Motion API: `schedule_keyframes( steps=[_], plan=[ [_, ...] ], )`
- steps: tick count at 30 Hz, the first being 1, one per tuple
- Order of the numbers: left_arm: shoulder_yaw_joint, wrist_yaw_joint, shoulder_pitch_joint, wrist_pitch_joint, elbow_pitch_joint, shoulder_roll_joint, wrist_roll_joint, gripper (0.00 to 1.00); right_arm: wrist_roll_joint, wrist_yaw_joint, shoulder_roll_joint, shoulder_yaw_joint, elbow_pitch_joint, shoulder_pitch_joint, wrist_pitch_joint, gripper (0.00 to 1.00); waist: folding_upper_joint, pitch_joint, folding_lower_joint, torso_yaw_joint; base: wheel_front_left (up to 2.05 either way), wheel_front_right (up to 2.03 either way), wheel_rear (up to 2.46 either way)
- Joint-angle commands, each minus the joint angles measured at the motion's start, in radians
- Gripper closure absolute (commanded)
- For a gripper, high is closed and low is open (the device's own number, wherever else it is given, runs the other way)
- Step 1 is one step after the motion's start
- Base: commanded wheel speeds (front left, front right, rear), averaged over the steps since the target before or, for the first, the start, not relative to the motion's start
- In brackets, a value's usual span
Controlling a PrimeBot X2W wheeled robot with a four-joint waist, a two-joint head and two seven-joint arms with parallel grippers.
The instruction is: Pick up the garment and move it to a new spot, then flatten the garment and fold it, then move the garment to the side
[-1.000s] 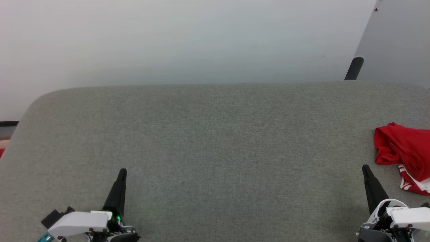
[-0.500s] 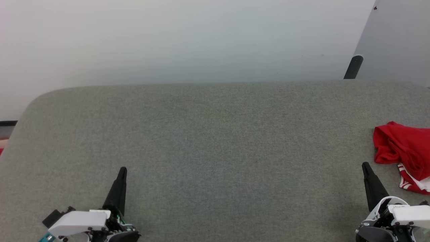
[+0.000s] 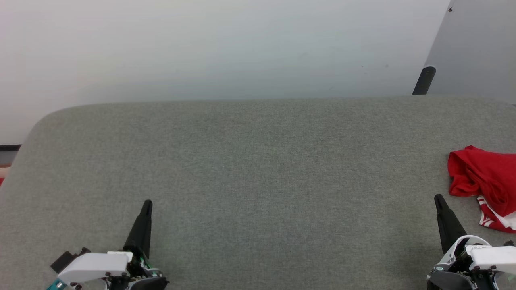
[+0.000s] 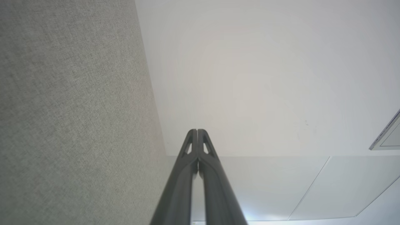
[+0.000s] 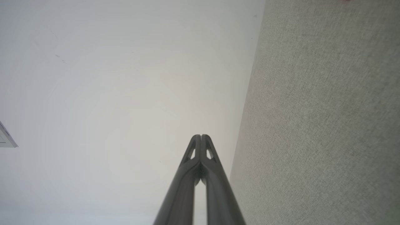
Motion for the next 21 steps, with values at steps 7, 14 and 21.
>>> schedule_keyframes(
  steps=[7,14,21],
  plan=[
    [0.003,-0.006,-0.01,0.002,0.001,0.0,-0.003,1.0,0.004,0.0,0.003,0.0,0.0,-0.002,0.0,1.0,-0.0001,0.0,0.0,0.0,0.0,0.0,0.0],
    [0.002,-0.006,-0.01,0.002,0.001,0.0,-0.003,1.0,0.005,0.0,0.003,0.0,0.0,-0.002,0.0,1.0,-0.0001,0.0,0.0,0.0,0.0,0.0,0.0],
    [0.002,-0.006,-0.01,0.002,0.001,0.0,-0.003,1.0,0.005,0.0,0.003,0.0,0.0,-0.002,0.0,1.0,-0.0001,0.0,0.0,0.0,0.0,0.0,0.0]
  ],
)
